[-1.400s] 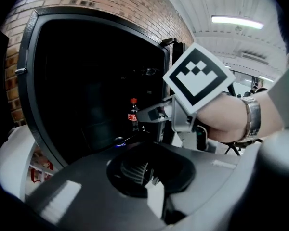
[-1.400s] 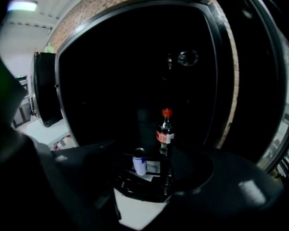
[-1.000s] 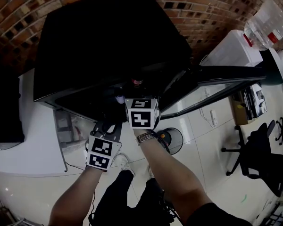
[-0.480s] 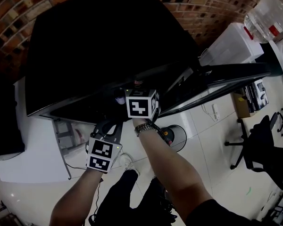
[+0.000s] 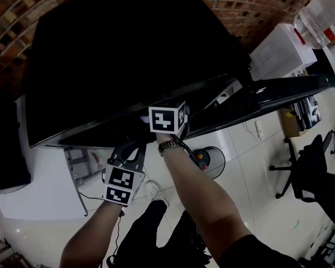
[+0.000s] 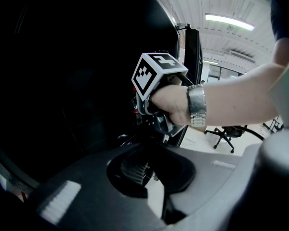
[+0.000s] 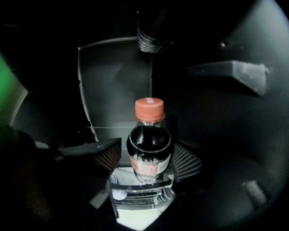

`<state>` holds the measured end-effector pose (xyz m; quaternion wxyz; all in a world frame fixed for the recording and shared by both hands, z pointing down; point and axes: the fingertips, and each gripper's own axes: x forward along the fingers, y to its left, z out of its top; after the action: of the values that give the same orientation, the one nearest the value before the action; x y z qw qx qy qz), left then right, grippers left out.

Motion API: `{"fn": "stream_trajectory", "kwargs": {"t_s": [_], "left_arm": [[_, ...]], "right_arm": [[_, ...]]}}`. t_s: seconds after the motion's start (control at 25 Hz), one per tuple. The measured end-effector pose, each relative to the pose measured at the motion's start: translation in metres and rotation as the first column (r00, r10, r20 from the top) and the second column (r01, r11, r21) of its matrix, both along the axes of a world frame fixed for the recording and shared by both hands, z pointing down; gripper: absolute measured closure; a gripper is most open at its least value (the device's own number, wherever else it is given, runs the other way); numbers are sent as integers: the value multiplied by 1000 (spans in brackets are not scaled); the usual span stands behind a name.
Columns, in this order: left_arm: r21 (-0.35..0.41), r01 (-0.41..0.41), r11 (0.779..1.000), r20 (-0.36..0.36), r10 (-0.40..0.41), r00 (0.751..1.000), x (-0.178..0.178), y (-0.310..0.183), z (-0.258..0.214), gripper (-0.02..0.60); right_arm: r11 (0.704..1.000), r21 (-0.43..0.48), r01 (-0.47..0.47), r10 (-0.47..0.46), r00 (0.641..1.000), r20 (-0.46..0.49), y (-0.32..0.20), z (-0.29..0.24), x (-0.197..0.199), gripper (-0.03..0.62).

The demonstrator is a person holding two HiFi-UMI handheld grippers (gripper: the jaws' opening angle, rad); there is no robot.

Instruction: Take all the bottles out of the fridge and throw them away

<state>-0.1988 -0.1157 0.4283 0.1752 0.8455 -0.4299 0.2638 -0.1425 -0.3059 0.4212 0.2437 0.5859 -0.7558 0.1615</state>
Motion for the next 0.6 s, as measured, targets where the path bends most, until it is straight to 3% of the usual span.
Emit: {"fn": "stream_trajectory", "kwargs": {"t_s": [0.2,0.6], "left_arm": [[-5,7,1000,-1,-7,1000,-3,-1,2,578],[-5,23,1000,-7,-23,1000,-2,3,2,578]], "right_arm": [[1000,-7,-21,21,999,-41,-7,8,4,291],[999,-21,48,-48,999,-1,14,0,0,297]]}}
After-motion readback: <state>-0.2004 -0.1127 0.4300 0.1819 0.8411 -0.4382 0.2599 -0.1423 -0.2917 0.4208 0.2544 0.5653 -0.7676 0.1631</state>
